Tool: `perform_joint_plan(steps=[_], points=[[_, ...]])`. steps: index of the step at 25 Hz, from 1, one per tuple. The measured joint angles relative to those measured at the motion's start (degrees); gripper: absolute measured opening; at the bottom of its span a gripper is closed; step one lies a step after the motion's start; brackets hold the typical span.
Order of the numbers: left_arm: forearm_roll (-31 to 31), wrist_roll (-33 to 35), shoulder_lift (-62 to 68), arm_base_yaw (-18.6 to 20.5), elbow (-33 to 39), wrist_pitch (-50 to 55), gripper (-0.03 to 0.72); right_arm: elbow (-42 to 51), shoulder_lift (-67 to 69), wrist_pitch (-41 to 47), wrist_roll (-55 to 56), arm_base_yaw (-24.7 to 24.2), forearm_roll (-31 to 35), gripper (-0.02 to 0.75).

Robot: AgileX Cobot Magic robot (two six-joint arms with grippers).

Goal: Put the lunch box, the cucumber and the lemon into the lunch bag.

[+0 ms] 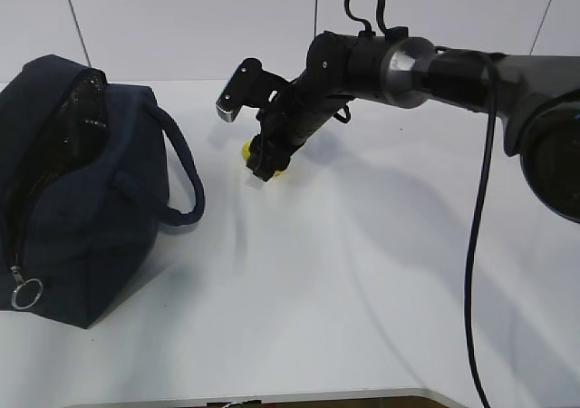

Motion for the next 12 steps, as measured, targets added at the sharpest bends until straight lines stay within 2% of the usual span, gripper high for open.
perform_joint_plan(steps=[12], points=[[0.00,0.00,0.00,0.00,0.00,0.00,0.000,0.00,-0.73,1.64,0.00,0.00,0.08,0.365]])
